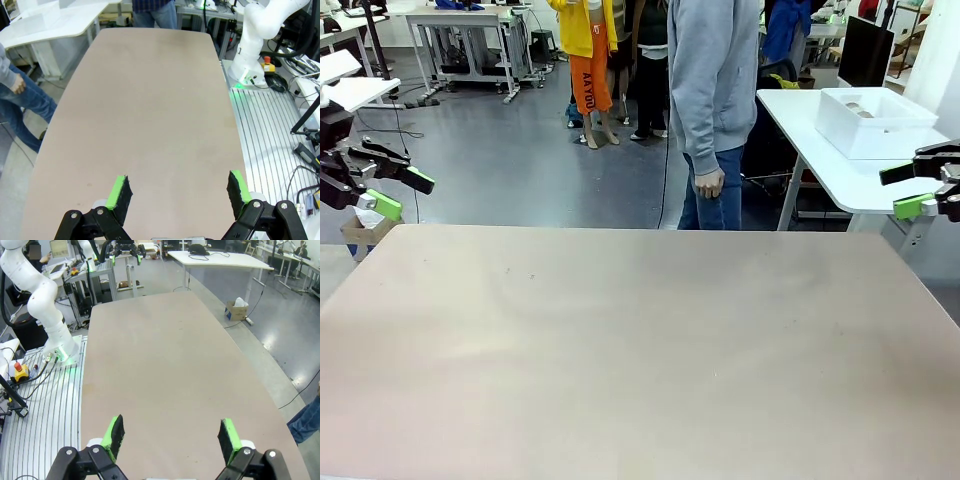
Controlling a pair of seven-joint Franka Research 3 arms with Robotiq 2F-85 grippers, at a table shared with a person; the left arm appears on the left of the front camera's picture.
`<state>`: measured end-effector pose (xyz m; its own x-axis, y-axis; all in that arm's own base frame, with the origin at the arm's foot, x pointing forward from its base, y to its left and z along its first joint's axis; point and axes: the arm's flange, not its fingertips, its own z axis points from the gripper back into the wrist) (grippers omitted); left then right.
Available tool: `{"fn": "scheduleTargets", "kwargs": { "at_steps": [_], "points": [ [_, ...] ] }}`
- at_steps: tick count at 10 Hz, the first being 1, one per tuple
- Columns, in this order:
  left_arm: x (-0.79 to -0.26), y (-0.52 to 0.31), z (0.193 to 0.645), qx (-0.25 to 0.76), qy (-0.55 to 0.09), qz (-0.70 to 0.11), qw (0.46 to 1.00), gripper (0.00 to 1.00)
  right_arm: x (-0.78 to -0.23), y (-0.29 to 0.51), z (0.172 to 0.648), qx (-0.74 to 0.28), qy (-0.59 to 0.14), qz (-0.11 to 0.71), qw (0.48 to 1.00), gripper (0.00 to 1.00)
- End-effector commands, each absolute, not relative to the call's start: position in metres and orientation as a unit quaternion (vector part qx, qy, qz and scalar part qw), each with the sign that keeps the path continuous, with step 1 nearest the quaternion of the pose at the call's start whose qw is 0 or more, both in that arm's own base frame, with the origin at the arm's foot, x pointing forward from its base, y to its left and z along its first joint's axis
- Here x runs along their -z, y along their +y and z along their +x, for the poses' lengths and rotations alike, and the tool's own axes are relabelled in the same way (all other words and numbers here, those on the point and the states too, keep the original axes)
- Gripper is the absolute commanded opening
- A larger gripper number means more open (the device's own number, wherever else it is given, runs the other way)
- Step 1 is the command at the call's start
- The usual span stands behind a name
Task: Stack the cups and store them in the basket.
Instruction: Place the stack of Reusable plastic cups into the Pantry Basket.
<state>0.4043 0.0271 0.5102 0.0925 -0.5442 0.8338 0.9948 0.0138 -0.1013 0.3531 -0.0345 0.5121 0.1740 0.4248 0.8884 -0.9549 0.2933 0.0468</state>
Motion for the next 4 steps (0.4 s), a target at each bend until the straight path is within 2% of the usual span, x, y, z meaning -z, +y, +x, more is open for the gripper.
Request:
{"fn": "scheduleTargets", "kwargs": {
  "at_steps": [1, 4],
  "points": [
    [-0.5136, 0.0267, 0.4025, 0.597, -0.304, -0.369, 0.644, 1.00, -0.5130, -0.0324, 0.3525, -0.489, -0.414, 0.332, 0.692, 1.00],
    [-0.5136, 0.0267, 0.4025, 0.597, -0.304, -0.369, 0.644, 1.00, -0.5130, -0.0324, 0.3525, -0.489, -0.414, 0.332, 0.692, 1.00]
  ]
}}
